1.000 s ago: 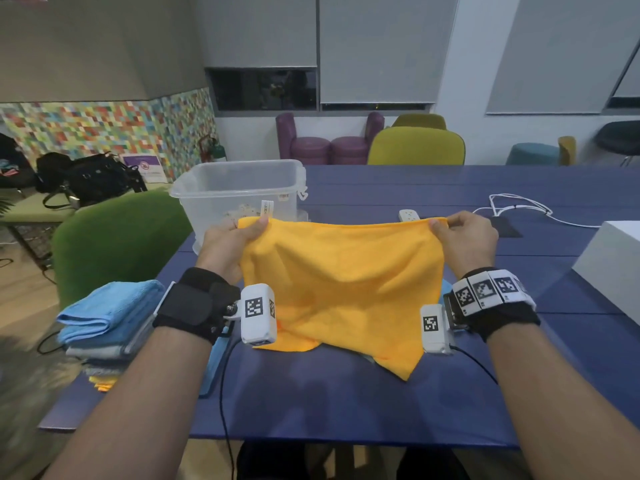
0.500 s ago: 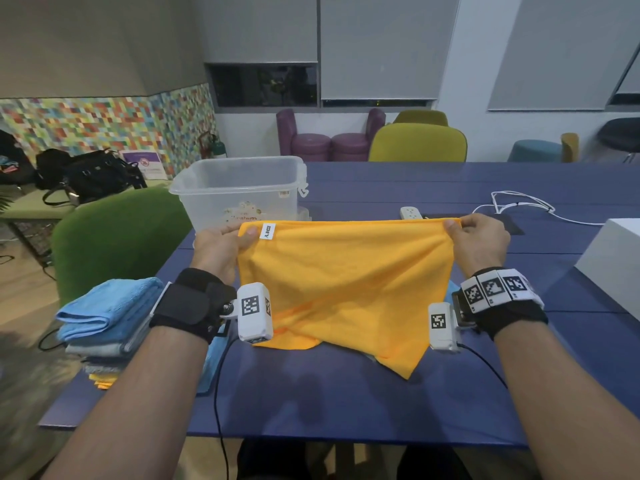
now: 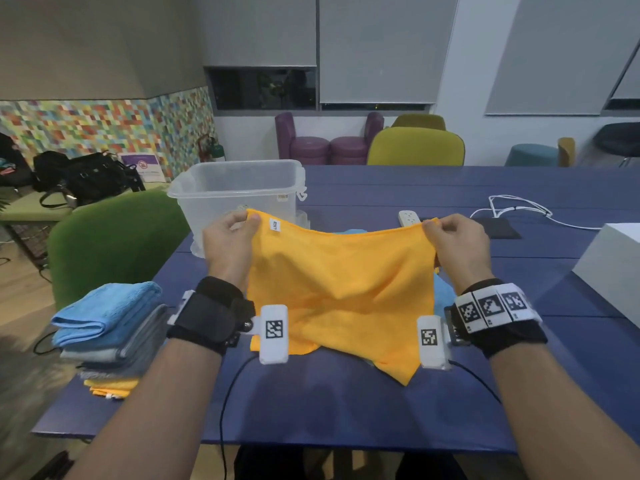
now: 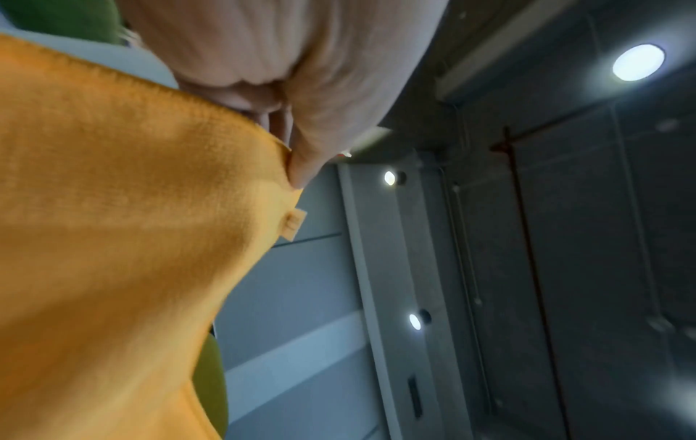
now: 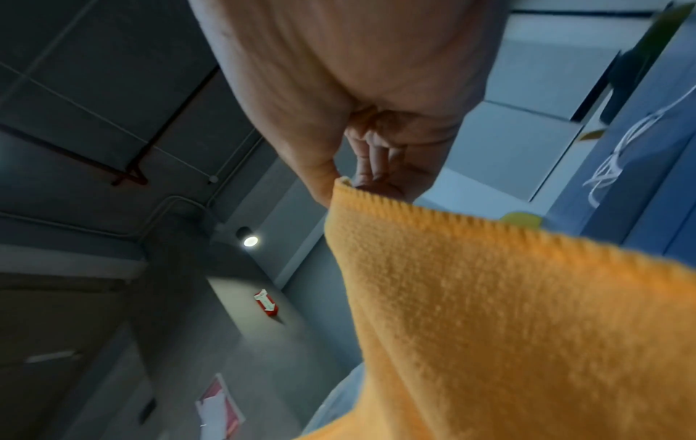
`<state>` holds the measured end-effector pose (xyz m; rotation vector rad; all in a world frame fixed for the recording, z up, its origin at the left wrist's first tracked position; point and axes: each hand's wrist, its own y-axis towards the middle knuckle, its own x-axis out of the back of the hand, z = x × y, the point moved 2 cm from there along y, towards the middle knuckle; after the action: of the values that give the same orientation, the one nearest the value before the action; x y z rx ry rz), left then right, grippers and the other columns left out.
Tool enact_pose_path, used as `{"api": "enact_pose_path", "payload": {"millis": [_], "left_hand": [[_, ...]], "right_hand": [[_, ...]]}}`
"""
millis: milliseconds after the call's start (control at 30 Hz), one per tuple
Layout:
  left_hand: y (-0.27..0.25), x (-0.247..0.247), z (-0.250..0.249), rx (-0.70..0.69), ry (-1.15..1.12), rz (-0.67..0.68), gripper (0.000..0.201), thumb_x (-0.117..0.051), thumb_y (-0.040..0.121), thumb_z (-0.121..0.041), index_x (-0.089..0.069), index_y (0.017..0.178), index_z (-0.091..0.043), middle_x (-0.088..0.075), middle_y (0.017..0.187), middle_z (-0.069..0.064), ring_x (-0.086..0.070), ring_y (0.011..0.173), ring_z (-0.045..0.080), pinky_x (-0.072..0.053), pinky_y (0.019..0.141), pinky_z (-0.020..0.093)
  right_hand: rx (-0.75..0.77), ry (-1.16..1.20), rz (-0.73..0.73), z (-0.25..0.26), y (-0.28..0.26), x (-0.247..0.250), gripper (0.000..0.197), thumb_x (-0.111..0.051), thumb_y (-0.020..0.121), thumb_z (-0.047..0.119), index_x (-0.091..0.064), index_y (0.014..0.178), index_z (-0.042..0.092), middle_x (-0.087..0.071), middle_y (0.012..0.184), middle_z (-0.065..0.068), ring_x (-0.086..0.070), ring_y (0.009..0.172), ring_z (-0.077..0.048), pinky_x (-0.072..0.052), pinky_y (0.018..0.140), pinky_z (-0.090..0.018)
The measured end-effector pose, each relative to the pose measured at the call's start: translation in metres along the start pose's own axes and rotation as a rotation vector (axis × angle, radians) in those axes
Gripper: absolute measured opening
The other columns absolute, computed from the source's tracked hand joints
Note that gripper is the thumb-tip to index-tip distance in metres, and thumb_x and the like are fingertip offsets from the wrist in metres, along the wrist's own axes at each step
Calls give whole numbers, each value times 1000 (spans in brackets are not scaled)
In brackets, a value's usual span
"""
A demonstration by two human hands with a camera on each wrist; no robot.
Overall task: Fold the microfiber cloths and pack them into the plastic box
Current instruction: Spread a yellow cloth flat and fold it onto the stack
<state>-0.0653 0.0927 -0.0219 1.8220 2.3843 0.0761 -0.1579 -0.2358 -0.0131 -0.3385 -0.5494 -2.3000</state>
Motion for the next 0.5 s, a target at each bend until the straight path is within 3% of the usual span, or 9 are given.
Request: {"api": "enact_pose_path", "payload": {"millis": [33, 100, 200, 300, 400, 500], "left_hand": [[-7, -7, -4, -72, 32, 5, 11, -77, 89, -28, -73, 95, -20, -77, 105, 10, -73, 94, 19, -59, 88, 39], [-29, -26, -15, -215, 92, 39, 4, -75, 92, -21, -71, 90, -20, -77, 92, 6, -71, 79, 7, -55, 77, 27], [-62, -57, -24, -364, 155, 103, 8, -71, 94, -16, -72, 88, -12, -76, 76, -2, -71, 71, 6, -51, 66, 21], [-83, -78, -24, -426, 204, 171, 13, -69, 96, -18, -73, 86, -11, -74, 70, -7, -70, 68, 8, -53, 67, 26], [-90, -83, -24, -510, 283, 199, 18, -65, 98, -20, -73, 86, -10, -74, 69, -5, -68, 70, 12, -53, 74, 36], [-86, -81, -24, -550, 305, 208, 23, -64, 100, -21, -74, 83, -9, -73, 68, -4, -66, 70, 14, -50, 72, 34]], "right_hand": [[6, 36, 26, 7, -7, -5, 22, -66, 87, 35, -65, 79, 15, -64, 74, 0, -64, 75, -23, -59, 75, -51], [23, 118, 100, 22, -21, -17, 23, -69, 86, 35, -65, 77, 14, -65, 73, -3, -66, 71, -23, -60, 71, -52], [47, 281, 249, 46, -43, -36, 27, -70, 91, 25, -64, 82, 0, -66, 70, -17, -67, 54, -29, -61, 58, -52], [95, 337, 331, 64, -56, -50, 26, -69, 93, 19, -65, 85, -5, -68, 71, -25, -68, 55, -38, -62, 55, -46], [147, 312, 337, 70, -58, -53, 21, -67, 95, 17, -67, 83, 0, -70, 69, -20, -71, 57, -31, -61, 57, -36], [185, 290, 366, 71, -59, -52, 21, -64, 98, 18, -70, 84, 3, -72, 71, -15, -73, 61, -26, -61, 60, -33]]}}
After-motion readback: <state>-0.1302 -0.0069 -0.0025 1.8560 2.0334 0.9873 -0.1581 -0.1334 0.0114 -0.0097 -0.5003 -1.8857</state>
